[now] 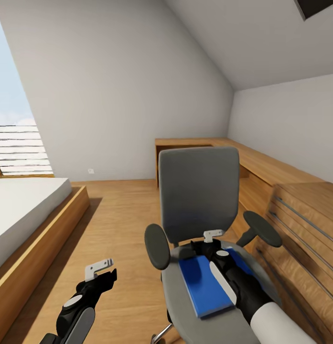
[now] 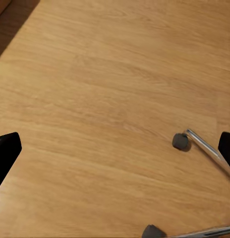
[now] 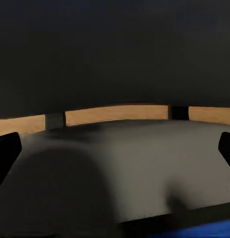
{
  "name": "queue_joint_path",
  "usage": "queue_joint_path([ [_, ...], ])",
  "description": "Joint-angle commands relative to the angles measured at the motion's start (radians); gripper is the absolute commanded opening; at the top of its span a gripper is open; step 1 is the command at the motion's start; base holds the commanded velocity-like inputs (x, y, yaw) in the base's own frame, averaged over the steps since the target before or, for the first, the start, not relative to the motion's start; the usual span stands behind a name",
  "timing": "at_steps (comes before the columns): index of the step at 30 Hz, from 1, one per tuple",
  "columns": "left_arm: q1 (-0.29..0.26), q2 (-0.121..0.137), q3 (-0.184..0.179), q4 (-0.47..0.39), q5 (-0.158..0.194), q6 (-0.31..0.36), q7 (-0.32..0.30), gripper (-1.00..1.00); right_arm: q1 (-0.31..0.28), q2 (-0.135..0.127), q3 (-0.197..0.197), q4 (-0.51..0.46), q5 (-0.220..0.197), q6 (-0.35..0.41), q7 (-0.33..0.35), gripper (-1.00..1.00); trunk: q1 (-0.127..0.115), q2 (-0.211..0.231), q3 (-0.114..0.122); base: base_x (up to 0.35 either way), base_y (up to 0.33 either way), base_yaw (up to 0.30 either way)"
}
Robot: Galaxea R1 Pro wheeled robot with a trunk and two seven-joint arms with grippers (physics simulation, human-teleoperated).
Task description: In the bedroom, organize the workspace by keeping the computer under the desk, ensuring the monitor is on the desk, placing the keyboard on the desk next to the monitor, placing the mouse on the desk next to the keyboard, moving the folder from the swivel chair onto the desk next to the mouse, stacking the notebook on top of the folder with the pen on top of the notebook, and positioning the swivel chair next to the desk.
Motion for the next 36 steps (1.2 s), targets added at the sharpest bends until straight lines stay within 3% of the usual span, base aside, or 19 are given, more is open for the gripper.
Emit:
queue_joint_path([
  [1, -0.001, 0.001, -0.002, -0.001, 0.009, 0.001, 0.01, 1.0, -0.001, -0.002, 0.009, -0.001, -0.01, 0.003, -0.01, 1.0, 0.0, 0.0, -0.001, 0.122, 0.0, 0.0],
  [14, -0.001, 0.002, -0.001, -0.007, 0.005, -0.001, 0.008, 1.0, -0.001, 0.0, 0.018, 0.017, -0.011, 0.006, -0.02, 1.0, 0.0, 0.0, -0.001, 0.024, 0.0, 0.0],
  [21, -0.001, 0.001, -0.001, -0.01, 0.005, -0.002, 0.008, 1.0, -0.001, 0.004, 0.016, 0.044, -0.012, 0.068, -0.021, 1.0, 0.0, 0.0, -0.001, 0.0, 0.0, 0.0],
  [36, -0.001, 0.001, 0.001, -0.01, 0.006, -0.001, 0.01, 1.0, -0.001, 0.007, 0.015, 0.047, -0.012, 0.099, -0.022, 1.0, 0.0, 0.0, -0.001, 0.0, 0.0, 0.0],
])
